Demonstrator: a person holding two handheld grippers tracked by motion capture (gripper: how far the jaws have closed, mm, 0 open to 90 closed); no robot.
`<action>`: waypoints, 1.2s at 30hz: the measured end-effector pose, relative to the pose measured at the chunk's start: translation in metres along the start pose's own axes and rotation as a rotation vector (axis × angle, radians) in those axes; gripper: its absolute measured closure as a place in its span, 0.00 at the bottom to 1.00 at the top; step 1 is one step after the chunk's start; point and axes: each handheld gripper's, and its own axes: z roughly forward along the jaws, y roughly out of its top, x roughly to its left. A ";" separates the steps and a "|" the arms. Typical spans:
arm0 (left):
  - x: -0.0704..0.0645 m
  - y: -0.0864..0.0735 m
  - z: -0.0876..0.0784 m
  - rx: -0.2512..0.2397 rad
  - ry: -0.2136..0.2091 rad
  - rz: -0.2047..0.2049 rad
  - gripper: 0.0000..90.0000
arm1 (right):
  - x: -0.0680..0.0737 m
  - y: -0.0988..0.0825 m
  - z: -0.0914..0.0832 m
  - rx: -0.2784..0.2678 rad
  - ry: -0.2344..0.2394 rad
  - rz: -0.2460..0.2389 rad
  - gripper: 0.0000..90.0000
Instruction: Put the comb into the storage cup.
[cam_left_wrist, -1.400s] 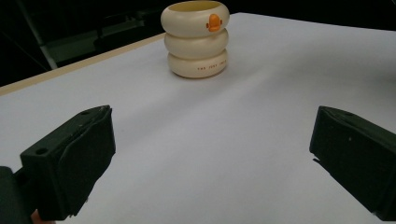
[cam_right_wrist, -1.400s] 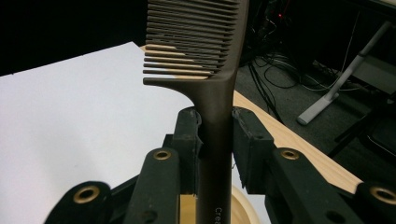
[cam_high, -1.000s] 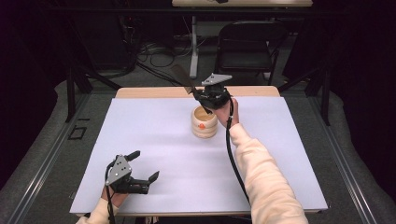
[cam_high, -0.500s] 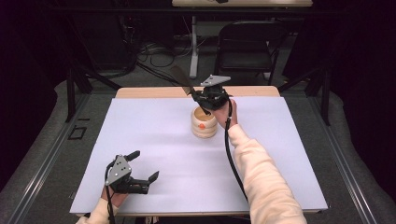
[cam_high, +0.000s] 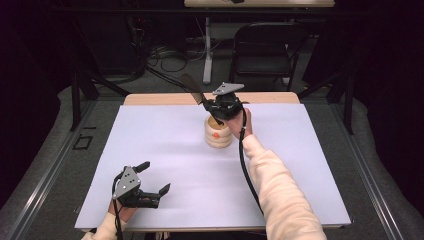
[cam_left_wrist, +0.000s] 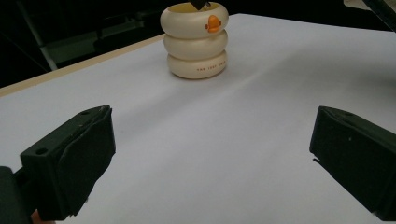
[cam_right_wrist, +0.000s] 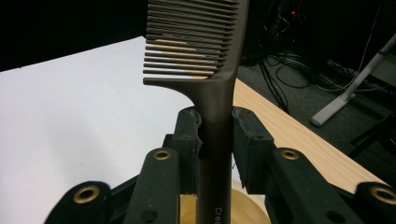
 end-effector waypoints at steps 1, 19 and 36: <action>0.000 0.000 0.000 0.000 0.000 0.001 0.00 | 0.000 -0.001 0.000 0.000 0.000 0.000 0.80; 0.000 0.000 0.000 -0.002 0.000 0.002 0.00 | 0.000 -0.012 0.006 0.015 0.013 0.000 0.80; 0.000 0.000 0.000 -0.003 0.000 0.001 0.00 | 0.000 -0.023 0.008 0.039 0.022 -0.002 0.80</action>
